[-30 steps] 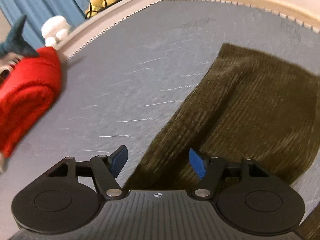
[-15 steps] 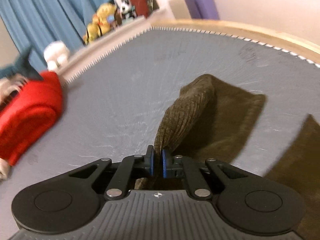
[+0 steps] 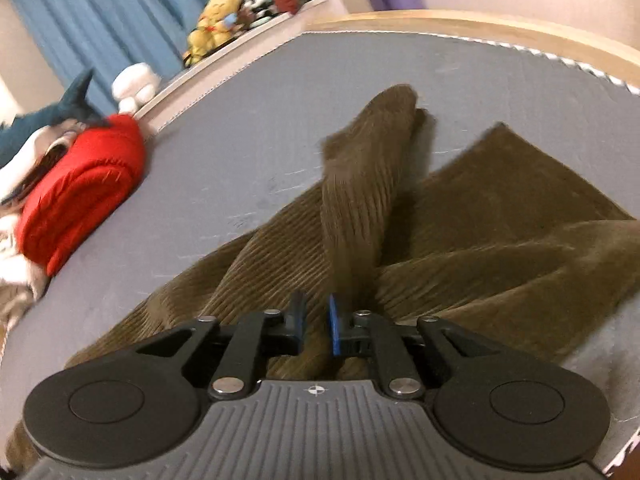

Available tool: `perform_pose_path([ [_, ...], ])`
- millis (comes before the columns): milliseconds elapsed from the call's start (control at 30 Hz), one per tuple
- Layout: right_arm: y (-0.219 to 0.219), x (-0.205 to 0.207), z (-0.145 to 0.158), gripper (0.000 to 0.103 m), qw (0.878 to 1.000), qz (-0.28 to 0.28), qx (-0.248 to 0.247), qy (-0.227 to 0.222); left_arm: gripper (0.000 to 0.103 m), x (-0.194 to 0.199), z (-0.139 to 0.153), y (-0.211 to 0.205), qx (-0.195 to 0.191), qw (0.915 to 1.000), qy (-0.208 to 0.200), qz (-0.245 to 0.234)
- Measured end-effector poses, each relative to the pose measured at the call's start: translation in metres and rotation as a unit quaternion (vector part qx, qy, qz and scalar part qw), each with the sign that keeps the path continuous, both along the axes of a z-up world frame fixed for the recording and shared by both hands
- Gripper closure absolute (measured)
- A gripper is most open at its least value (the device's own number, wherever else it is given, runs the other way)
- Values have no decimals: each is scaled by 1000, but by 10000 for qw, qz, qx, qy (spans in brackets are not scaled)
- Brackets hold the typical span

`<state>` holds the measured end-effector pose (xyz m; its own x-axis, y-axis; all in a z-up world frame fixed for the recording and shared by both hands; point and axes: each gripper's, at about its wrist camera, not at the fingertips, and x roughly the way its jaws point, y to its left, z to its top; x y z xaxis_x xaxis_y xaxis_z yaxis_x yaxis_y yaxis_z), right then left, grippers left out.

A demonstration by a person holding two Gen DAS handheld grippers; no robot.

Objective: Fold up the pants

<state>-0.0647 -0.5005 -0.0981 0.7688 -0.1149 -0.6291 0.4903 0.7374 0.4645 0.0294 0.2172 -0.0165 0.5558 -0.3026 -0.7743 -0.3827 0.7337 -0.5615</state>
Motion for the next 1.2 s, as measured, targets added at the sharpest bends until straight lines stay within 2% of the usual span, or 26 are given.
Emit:
perform_pose_path([
  [33,-11,-4,3,52,9997,-229,20,-117,72,2,-1,0,-43,10000,33,66],
  [100,-29,-6,5,41,9984,-516,100,-212,64,6,-2,-3,22,9998,91,199],
  [233,-62,17,-9,39,9954,-709,635,-129,64,15,-2,-8,181,9992,155,333],
  [300,-66,20,-15,38,9959,-670,609,-83,64,17,-4,-9,248,9988,200,381],
  [433,-46,48,-16,34,9997,-185,-120,129,64,21,-8,-11,368,9976,268,512],
  [600,-17,70,-13,25,9950,408,-802,422,64,24,-11,-9,385,9964,343,676],
  [700,-12,78,-13,25,9903,414,-1153,659,63,27,-10,-10,447,9964,314,649],
  [800,-12,79,-16,25,9889,345,-1216,780,63,27,-12,-11,483,9962,323,643],
  [967,-13,73,-19,33,9855,251,-1391,937,63,30,-12,-13,556,9959,331,639],
  [1033,-15,70,-20,53,9848,207,-1448,934,63,32,-12,-13,572,9958,320,641],
  [1200,-20,58,-15,80,9874,-58,-1335,843,66,32,-10,-15,625,9958,259,612],
])
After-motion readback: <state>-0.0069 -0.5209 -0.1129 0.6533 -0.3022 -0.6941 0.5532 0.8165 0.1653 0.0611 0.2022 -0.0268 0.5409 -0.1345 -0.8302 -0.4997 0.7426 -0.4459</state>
